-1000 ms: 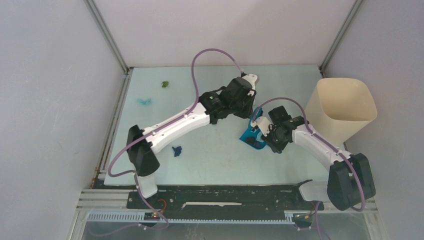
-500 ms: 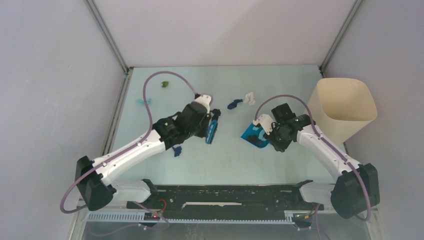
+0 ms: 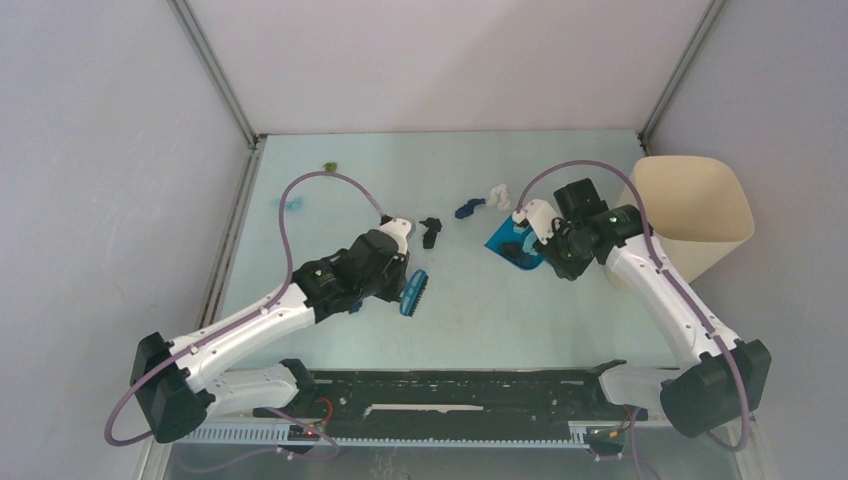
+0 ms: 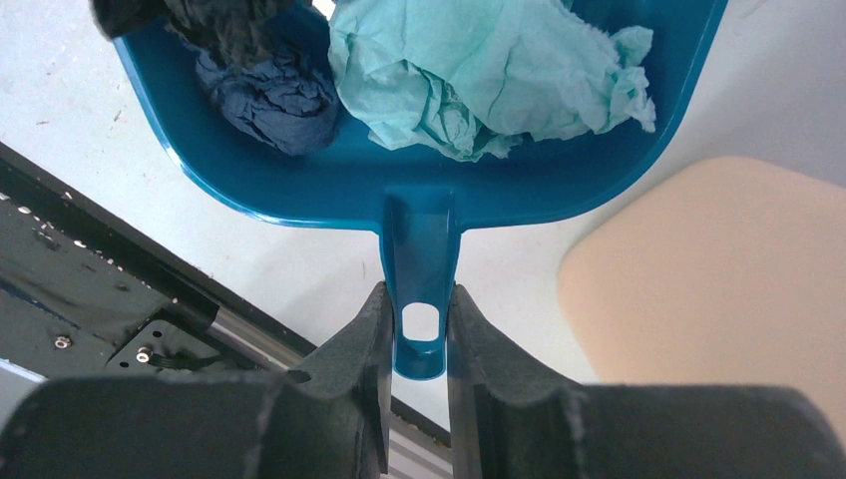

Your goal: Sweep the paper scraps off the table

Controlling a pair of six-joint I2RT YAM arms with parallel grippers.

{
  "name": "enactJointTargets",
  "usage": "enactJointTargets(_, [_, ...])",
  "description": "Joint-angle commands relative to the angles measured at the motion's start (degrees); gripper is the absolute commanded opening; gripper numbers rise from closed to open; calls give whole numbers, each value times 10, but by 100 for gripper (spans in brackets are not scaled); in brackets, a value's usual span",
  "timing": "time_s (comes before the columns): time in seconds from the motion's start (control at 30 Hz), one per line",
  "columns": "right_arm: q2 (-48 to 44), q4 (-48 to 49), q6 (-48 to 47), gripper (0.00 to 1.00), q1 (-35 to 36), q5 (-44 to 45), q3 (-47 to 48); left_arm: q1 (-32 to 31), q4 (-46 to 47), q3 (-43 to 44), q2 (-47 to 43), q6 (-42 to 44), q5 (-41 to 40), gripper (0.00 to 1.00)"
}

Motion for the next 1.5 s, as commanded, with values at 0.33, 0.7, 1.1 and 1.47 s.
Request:
enactJointTargets(0.33, [3,-136,-49,0,-130,-84,183,14,7,0,31,65,54,0])
enactJointTargets(0.7, [47,-239,-83,0,-235,-129,362,15,4,-4,48,65,68,0])
enactJointTargets(1.1, [90,-268,-167,0,-506,-126,481,15,-7,0,55,65,83,0])
enactJointTargets(1.47, [162,-268,-233,0,-618,-15,537,16,-15,3,63,67,101,0])
